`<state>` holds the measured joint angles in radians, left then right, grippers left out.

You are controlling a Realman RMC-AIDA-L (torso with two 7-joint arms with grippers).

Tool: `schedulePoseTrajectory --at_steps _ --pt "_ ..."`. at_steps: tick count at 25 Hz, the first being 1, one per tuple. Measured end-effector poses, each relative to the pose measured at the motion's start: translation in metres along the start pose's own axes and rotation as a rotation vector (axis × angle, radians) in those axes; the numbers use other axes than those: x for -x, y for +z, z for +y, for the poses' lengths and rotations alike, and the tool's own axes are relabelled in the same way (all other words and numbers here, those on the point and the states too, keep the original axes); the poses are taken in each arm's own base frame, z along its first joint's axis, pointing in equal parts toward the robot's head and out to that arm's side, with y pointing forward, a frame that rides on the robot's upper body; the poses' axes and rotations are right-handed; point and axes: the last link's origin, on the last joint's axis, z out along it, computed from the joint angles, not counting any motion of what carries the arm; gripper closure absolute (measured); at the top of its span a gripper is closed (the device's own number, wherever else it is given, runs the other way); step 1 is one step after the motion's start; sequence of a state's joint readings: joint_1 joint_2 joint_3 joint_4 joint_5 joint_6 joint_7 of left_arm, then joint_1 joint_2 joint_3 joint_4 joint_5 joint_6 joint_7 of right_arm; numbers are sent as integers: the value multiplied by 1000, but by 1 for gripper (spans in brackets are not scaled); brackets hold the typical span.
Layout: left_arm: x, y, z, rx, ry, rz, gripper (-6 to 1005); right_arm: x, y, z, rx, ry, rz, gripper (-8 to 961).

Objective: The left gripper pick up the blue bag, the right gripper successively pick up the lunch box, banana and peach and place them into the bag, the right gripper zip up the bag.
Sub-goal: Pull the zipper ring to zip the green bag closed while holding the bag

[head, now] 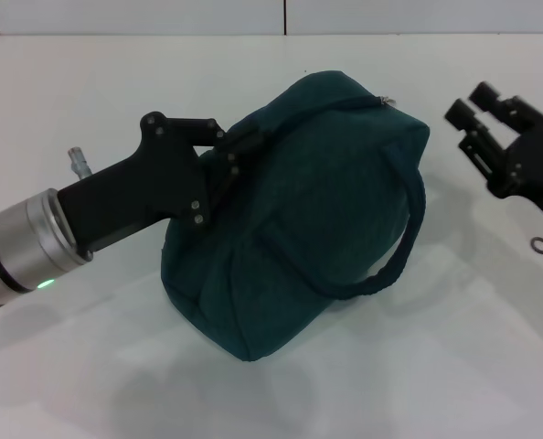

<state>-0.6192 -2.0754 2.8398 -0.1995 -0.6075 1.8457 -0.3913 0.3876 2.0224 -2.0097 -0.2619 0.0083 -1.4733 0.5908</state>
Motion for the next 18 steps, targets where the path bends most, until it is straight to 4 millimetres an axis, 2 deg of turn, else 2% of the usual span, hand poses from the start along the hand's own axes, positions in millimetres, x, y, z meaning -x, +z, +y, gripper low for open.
schedulePoseTrajectory --at_steps 5,8,12,18 --pt "1 0 1 1 16 -1 963 1 -11 -12 -72 -15 1 519" --pt "1 0 3 5 19 -2 963 -3 -12 -20 -101 -30 45 521" --pt "1 0 5 23 23 -1 966 -12 -3 -25 -111 -70 117 525" --pt "0 3 4 37 30 4 966 -23 23 -15 -20 -123 207 530"
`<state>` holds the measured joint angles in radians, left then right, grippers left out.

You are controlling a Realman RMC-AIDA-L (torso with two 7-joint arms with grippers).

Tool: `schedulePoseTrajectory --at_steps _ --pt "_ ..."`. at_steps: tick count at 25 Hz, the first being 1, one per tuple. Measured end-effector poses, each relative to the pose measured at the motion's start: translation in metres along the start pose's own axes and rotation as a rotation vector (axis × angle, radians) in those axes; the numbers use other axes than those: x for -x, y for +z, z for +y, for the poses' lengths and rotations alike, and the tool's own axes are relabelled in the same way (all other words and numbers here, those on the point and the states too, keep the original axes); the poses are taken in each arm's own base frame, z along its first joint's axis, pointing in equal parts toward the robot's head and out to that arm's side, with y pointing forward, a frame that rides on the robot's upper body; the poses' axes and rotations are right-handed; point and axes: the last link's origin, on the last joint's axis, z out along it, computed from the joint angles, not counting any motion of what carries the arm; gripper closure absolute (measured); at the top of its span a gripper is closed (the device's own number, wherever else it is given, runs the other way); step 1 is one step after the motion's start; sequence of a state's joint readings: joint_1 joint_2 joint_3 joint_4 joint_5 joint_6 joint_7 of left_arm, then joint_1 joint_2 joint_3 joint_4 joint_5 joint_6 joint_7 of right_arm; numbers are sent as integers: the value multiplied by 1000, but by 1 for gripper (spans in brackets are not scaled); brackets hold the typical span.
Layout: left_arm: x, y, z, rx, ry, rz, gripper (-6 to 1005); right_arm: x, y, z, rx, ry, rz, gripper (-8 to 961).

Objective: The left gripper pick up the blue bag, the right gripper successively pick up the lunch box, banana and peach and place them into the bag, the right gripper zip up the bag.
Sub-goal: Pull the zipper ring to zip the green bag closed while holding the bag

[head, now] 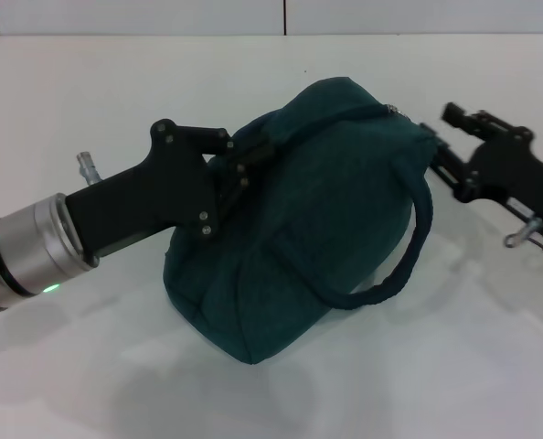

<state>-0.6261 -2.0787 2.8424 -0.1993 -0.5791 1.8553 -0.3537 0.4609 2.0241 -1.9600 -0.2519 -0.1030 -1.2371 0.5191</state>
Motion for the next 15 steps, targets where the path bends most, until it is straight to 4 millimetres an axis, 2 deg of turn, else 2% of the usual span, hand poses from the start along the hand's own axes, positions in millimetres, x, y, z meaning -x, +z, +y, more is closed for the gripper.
schedulePoseTrajectory --at_steps 5,15 --pt "0 0 0 0 8 -3 966 0 14 11 47 -28 26 534" --pt "1 1 0 -4 16 -3 967 10 25 15 78 -45 -7 539"
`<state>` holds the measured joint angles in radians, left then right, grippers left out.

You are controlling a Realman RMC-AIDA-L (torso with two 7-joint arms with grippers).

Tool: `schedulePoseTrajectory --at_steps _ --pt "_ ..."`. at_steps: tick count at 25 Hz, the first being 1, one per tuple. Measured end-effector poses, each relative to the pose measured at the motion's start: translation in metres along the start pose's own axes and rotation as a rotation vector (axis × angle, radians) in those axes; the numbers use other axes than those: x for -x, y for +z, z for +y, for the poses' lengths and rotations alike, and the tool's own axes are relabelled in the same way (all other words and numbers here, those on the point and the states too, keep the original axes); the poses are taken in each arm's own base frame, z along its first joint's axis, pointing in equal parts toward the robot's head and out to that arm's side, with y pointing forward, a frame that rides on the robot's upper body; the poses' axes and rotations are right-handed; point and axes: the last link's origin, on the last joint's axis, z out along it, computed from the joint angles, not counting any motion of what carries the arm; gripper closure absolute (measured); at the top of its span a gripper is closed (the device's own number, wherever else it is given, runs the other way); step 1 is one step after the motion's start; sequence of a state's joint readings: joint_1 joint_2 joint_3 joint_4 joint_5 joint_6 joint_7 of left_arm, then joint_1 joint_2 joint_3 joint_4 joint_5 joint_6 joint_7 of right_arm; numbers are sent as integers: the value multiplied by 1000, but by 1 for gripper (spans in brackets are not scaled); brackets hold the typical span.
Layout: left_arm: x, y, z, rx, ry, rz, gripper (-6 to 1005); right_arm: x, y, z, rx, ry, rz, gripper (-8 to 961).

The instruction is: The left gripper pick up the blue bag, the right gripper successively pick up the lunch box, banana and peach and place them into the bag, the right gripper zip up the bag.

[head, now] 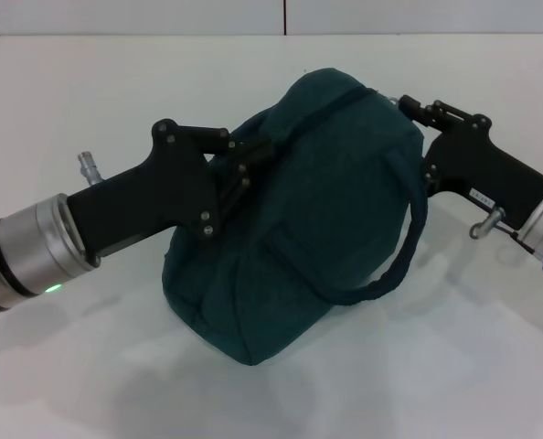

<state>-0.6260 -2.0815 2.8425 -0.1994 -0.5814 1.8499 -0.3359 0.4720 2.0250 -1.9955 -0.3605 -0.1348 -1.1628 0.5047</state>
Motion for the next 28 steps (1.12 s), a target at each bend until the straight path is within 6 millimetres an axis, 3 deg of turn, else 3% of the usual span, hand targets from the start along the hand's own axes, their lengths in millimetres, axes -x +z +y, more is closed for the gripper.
schedulePoseTrajectory --at_steps 13,23,28 --pt "0 -1 0 -7 21 1 966 6 7 -6 -11 -7 -14 547" --pt "0 0 -1 -7 25 1 966 3 2 -14 -46 -7 3 568" --pt "0 0 -1 -6 25 2 966 1 9 -16 -56 -14 39 582"
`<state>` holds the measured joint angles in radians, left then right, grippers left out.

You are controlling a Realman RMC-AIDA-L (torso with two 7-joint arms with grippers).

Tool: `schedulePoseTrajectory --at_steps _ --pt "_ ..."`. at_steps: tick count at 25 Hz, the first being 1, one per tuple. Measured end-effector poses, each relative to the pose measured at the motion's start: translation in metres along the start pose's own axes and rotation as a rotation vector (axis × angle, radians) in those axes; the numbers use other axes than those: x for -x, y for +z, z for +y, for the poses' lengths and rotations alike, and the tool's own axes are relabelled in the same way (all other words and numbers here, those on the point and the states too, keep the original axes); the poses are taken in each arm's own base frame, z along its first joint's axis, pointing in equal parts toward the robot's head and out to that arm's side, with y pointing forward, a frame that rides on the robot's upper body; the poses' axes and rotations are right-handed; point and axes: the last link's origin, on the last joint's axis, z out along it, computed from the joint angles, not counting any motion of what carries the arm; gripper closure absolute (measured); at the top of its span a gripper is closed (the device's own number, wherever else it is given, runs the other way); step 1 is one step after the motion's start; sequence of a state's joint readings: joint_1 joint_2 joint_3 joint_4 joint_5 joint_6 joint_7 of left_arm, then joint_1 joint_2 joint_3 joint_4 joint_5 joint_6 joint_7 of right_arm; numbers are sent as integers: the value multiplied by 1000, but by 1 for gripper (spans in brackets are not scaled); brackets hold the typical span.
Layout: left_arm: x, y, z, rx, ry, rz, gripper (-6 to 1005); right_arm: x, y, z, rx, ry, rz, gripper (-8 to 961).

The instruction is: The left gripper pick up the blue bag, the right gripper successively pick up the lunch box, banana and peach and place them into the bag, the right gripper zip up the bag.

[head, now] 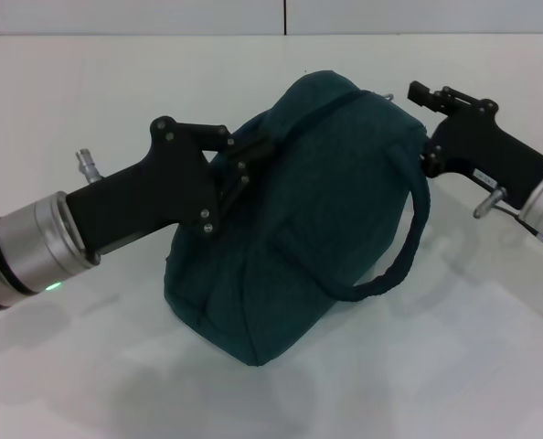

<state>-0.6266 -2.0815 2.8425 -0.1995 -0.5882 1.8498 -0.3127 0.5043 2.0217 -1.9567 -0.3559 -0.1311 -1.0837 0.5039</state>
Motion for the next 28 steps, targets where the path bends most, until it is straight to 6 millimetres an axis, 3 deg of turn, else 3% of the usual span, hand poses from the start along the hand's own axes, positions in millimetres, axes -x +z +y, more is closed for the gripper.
schedulePoseTrajectory --at_steps 9,21,28 --pt "0 0 0 -1 0 -2 966 11 23 9 71 -43 -10 606" --pt "1 -1 0 -2 0 -4 967 11 19 12 68 -86 -26 638" --pt "1 -1 1 -5 -4 -3 967 7 7 -1 -14 -74 -28 898"
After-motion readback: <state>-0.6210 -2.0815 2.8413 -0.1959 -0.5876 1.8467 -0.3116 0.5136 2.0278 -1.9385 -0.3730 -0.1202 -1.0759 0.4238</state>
